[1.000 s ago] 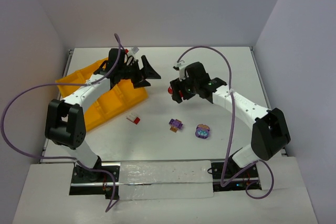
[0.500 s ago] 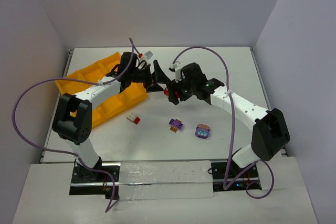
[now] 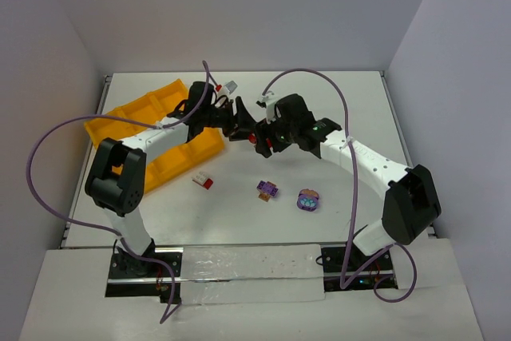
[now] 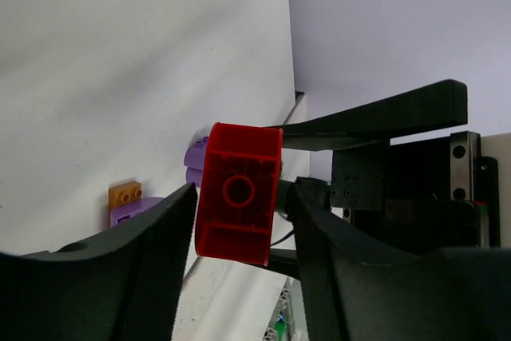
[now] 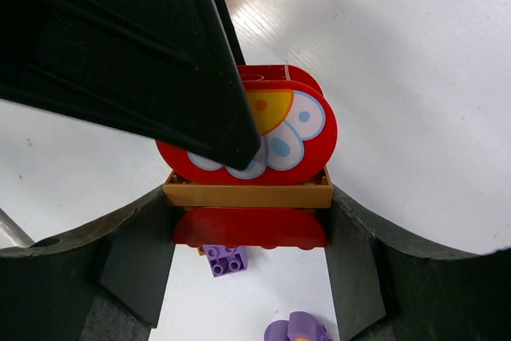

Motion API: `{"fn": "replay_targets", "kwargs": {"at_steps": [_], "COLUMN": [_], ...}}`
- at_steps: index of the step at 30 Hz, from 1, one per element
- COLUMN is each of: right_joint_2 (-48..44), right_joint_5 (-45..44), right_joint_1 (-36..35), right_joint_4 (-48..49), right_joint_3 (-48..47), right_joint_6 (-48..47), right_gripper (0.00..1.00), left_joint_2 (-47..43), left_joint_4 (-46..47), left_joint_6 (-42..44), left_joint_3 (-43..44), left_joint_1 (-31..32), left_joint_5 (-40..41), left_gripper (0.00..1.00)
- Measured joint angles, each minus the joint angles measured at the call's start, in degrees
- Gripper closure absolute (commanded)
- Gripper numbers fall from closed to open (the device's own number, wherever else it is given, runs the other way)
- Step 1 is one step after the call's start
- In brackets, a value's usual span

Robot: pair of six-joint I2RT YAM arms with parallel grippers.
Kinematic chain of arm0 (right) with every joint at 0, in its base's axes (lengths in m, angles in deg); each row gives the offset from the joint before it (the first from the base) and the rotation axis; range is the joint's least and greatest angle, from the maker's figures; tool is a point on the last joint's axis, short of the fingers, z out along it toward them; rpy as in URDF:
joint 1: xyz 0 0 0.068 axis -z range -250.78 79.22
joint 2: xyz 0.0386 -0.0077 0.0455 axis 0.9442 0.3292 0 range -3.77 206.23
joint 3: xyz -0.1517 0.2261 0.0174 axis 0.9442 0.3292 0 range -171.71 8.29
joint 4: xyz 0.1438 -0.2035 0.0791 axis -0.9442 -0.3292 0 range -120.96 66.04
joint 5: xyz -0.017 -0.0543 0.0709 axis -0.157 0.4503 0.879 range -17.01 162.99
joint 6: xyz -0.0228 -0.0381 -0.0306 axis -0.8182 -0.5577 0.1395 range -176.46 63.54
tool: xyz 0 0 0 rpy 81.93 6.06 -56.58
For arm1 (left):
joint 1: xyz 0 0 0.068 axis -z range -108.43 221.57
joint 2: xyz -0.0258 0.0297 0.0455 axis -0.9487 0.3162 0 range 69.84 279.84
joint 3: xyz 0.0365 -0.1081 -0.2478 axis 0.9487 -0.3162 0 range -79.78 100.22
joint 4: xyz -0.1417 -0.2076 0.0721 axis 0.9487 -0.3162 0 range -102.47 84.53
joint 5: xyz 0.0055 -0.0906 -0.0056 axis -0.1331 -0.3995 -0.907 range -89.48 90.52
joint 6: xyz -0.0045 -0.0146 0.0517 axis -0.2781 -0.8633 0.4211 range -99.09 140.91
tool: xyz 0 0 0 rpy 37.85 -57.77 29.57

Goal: Sort the legos into containers by color

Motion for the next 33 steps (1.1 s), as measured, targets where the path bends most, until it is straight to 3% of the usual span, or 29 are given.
{"fn": "replay_targets", "kwargs": {"at_steps": [3,4,8,13,18,27,33], "right_joint_2": [0.1,0.1,0.3,0.4,0.4,0.7,2.5], "right_joint_5": [-0.1,-0.1,-0.4,-0.7,-1.5,-2.5,-3.1], "right_joint_1": [0.0,0.0,0.0,0.0,-0.1,-0.1,-0.1], "right_joint_4": [0.0,0.0,0.0,-0.1,-0.1,0.6,1.3], "right_joint_3": [0.0,-0.1,-0.1,-0.1,-0.4,-1.1,-1.1], "right_joint_6": [0.1,0.3,1.1,1.1,0.8,0.7,0.8], "right_gripper": [0.44,0.42,0.34,0.17,0.17,0.27,0.17], "left_joint_2": [0.1,0.1,0.2,0.5,0.6,1.9,3.6], "left_joint_4": [0.9,1.1,0.9,0.7,-0.1,-0.5,-1.5], "left_joint_6": [-0.3,-0.3,0.7,1.0,1.0,0.9,1.0], "left_joint_3": [-0.1,-0.1,0.0,0.0,0.0,1.7,2.5], "left_joint_1": [0.0,-0.1,-0.1,-0.1,-0.2,-0.2,-0.3], "left_joint_5": [-0.3,-0.6,-0.6,-0.4,0.3,1.3,1.9], "left_gripper": [0.93,1.0,1.0,1.0,1.0,1.0,1.0]}}
